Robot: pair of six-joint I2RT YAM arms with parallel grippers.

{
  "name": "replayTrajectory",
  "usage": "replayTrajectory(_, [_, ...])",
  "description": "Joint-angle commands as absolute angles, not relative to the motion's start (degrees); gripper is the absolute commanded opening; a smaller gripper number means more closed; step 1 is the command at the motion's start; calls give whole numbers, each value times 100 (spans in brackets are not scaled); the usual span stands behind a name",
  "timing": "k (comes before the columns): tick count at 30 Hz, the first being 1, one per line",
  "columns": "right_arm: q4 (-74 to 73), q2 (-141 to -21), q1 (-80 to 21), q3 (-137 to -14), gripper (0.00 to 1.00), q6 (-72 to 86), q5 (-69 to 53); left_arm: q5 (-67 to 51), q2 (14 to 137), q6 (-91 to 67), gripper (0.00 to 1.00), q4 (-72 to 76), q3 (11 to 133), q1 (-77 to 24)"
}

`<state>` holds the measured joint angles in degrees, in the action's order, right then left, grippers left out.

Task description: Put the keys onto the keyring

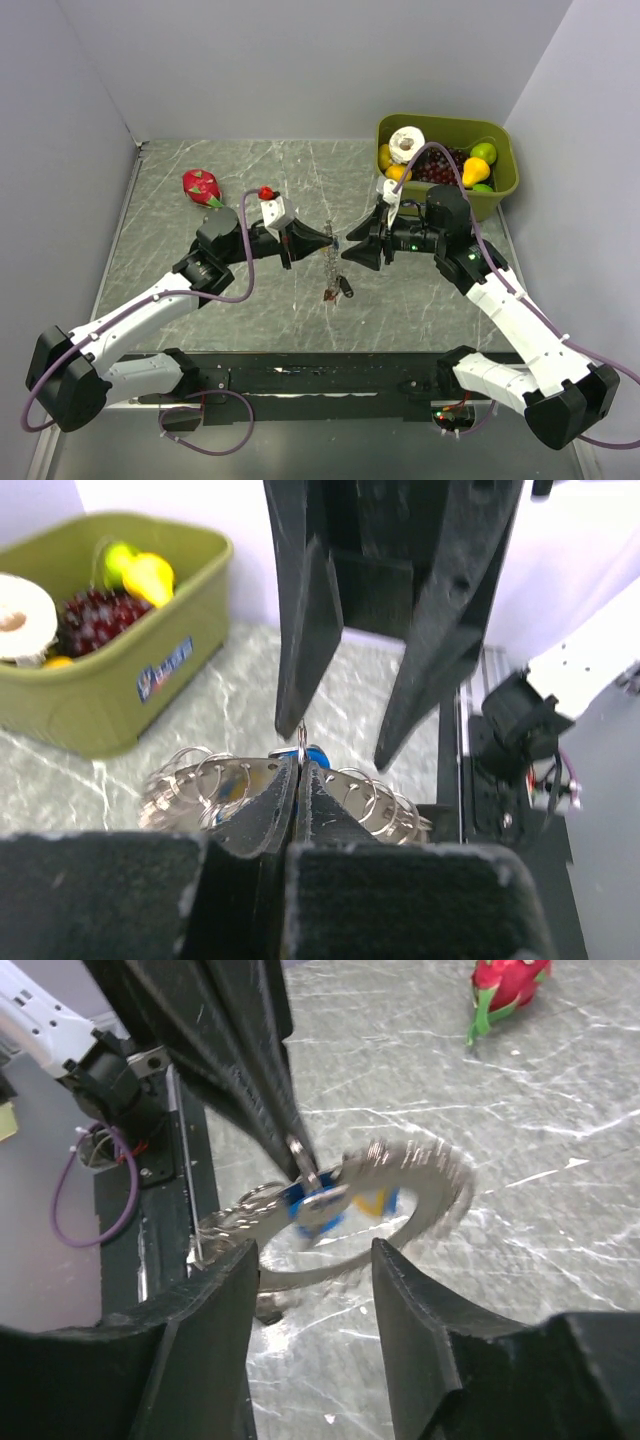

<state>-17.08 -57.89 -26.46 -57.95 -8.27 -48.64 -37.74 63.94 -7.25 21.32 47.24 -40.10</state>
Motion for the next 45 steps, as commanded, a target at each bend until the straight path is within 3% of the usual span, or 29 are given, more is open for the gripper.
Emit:
replayTrajectory(1, [-1292,-5642,-2610,-5783,60,-730,-5141,-3647,6231,-1221,1,3515,4702,-4017])
replayTrajectory(6, [-959,-5730,-2610,-5739,65,-510,-5247,-3867,6381,-1274,1,3595,4799,-4017])
replayTrajectory(20, [-378,-5572,-2601,-5581,65,-176,-4887,-4341,6477,-1265,1,3533,4939,-4017])
replayTrajectory(23, [-325,-5730,-2602,-5607,54,-123,-5045,-4464,6495,-1283,1,3559,4966,-4017])
replayTrajectory(25, [-273,-5801,-2593,-5625,38,-88,-5089,-4491,6495,-1301,1,3551,4975,-4017])
replayTrajectory(27, [-255,-5853,-2593,-5625,32,-79,-5167,-4544,6495,-1327,1,3551,4983,-4008])
replayTrajectory(28, [-255,-5862,-2593,-5642,23,-88,-5168,-4544,6486,-1345,1,3559,4975,-4017])
replayTrajectory(33, [-378,-5854,-2593,-5581,8,-246,-5159,-4378,6381,-1397,1,3779,4878,-4008])
replayTrajectory(39, [-474,-5836,-2601,-5511,1,-422,-5176,-4386,6346,-1476,1,3955,4843,-3999])
replayTrajectory(45, [-624,-5950,-2593,-5528,0,-562,-5274,-4421,6346,-1547,1,4069,4878,-4008])
